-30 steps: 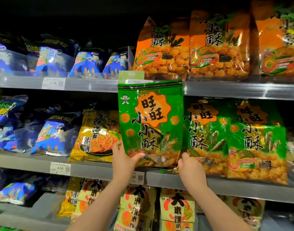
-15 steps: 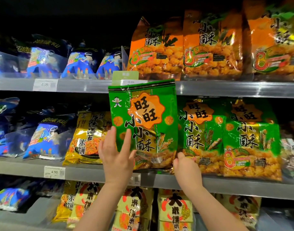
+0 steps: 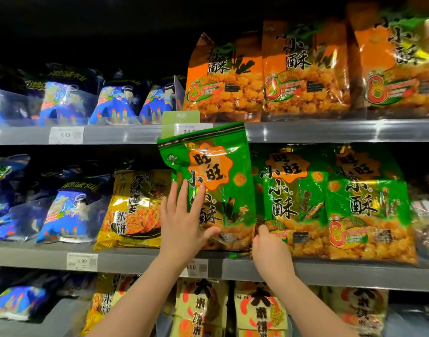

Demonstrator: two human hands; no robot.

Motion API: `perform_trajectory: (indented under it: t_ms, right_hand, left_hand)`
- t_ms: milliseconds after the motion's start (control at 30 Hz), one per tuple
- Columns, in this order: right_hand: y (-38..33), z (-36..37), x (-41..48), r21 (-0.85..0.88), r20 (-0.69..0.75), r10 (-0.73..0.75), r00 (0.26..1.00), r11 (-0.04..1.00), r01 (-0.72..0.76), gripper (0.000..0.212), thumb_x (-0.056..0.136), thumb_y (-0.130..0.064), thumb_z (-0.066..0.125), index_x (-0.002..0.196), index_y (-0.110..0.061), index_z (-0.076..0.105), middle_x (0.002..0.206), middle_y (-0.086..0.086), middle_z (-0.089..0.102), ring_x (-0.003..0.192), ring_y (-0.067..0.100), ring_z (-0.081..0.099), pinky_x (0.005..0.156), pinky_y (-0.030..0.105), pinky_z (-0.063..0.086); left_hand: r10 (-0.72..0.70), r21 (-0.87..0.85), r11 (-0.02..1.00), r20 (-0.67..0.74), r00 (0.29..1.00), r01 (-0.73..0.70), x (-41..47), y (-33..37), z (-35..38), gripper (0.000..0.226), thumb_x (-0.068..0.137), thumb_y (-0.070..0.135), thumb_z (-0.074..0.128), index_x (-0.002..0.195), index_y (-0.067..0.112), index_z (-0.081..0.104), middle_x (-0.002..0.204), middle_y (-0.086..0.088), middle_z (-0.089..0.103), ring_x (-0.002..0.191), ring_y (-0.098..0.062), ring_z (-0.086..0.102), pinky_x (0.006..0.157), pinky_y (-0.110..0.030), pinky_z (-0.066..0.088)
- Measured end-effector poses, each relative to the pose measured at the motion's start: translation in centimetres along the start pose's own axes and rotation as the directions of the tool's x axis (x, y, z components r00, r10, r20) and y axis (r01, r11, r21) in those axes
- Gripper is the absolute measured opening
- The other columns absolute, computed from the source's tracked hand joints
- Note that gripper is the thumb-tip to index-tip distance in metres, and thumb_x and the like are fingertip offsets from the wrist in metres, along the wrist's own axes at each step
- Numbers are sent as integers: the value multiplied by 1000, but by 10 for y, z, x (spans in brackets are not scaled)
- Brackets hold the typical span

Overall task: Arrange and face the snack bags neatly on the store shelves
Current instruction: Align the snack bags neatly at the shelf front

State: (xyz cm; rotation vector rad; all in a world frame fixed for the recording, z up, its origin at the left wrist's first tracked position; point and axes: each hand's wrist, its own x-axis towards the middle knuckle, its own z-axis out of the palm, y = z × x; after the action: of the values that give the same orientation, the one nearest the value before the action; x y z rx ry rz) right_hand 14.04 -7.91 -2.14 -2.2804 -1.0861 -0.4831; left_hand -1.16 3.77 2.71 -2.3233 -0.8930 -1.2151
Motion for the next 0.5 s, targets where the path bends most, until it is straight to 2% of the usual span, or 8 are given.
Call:
perform_trajectory:
  t_ms: [100,200,267,433,500]
  right_hand:
    - [-1,1,0,11,-3,-11,1000,1000,11,31,99,-15,32,128,-10,40,79,1,62,66,20,53,44,23,30]
    - [-3,0,0,21,-3,-24,1000,1000,24,26,100,-18,30,120,-11,44,65,-6,49,61,18,51,41,22,24]
    - [-4,-2,-1,24,-1,-33,999,999,33,26,100,-17,30,121,-11,44,66,-7,49,60,16,52,40,22,25]
    - [-8,-8,-1,-37,-17,-62,998,997,62,30,100,-16,31,128,-9,40,73,-4,52,60,16,50,39,21,23]
    - [-9,-7,0,-60,-9,-57,998,997,57,31,100,-15,33,130,-9,38,73,-3,52,57,15,47,39,20,22]
  left_hand:
    - [32,-1,999,26,999,-32,8,-4,4,102,58,77,56,141,23,29,142,-17,42,136,-37,29,106,-51,26]
    - [53,-5,999,137,989,-53,26,-11,3,104,63,80,50,147,33,9,152,-12,26,143,-32,11,115,-46,14]
    - [53,28,998,211,976,-61,35,-13,4,104,65,82,45,146,37,-2,155,-10,19,144,-31,3,117,-45,10]
    - [49,-35,999,288,956,-41,39,-20,6,107,63,81,46,145,39,-7,157,-8,10,144,-30,-7,116,-47,7]
    - [63,-85,996,333,941,-37,43,-22,4,105,63,77,49,146,38,-3,157,-8,8,144,-30,-9,115,-47,8]
